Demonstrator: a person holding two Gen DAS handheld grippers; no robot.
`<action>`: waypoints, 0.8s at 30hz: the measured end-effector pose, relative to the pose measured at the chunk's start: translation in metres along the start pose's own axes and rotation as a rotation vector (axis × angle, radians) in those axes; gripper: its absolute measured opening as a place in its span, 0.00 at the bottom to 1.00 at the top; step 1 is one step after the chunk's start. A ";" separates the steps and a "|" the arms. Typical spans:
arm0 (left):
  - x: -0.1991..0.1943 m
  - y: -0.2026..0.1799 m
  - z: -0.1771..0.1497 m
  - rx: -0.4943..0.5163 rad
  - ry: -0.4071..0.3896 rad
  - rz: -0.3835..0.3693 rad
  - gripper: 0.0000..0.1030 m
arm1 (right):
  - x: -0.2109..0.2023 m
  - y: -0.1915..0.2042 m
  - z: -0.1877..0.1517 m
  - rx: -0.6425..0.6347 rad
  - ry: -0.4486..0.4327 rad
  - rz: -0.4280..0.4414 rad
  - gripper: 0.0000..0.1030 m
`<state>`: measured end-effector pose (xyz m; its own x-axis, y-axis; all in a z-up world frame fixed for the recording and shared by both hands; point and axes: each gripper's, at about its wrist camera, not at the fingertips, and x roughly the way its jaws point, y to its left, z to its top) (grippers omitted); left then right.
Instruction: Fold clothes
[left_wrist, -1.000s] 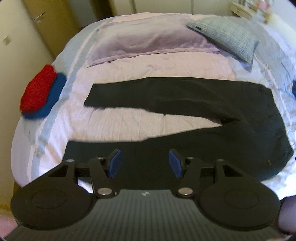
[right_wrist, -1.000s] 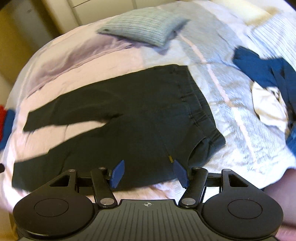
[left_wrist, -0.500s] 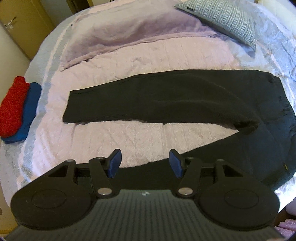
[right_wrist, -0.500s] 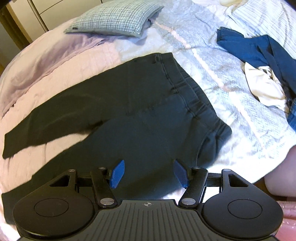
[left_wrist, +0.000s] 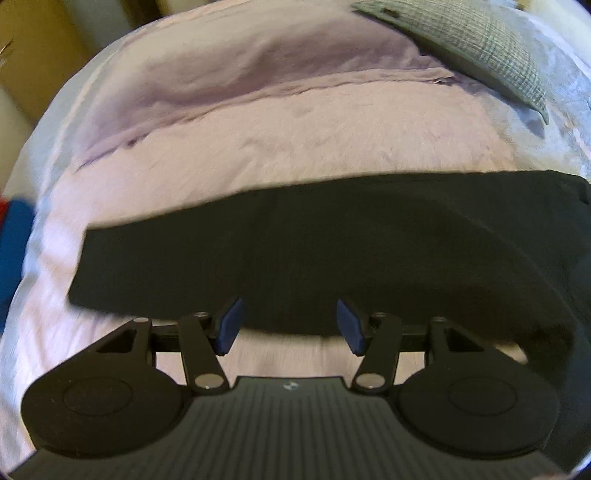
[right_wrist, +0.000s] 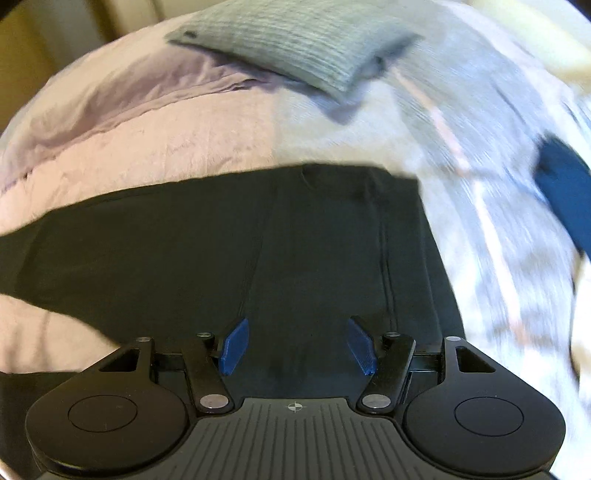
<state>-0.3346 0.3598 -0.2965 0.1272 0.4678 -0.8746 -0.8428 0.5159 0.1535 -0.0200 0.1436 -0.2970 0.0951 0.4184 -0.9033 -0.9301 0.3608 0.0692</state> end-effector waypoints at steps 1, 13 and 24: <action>0.012 0.001 0.008 0.022 -0.018 -0.010 0.51 | 0.011 -0.002 0.010 -0.035 -0.003 0.009 0.61; 0.128 0.018 0.083 0.384 -0.074 -0.168 0.51 | 0.115 -0.035 0.116 -0.311 -0.013 0.081 0.61; 0.173 0.066 0.093 0.546 0.062 -0.376 0.55 | 0.165 -0.072 0.152 -0.203 0.167 0.263 0.61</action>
<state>-0.3199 0.5416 -0.3951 0.3163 0.1515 -0.9365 -0.3586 0.9330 0.0298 0.1169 0.3136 -0.3869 -0.2005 0.3267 -0.9236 -0.9680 0.0790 0.2381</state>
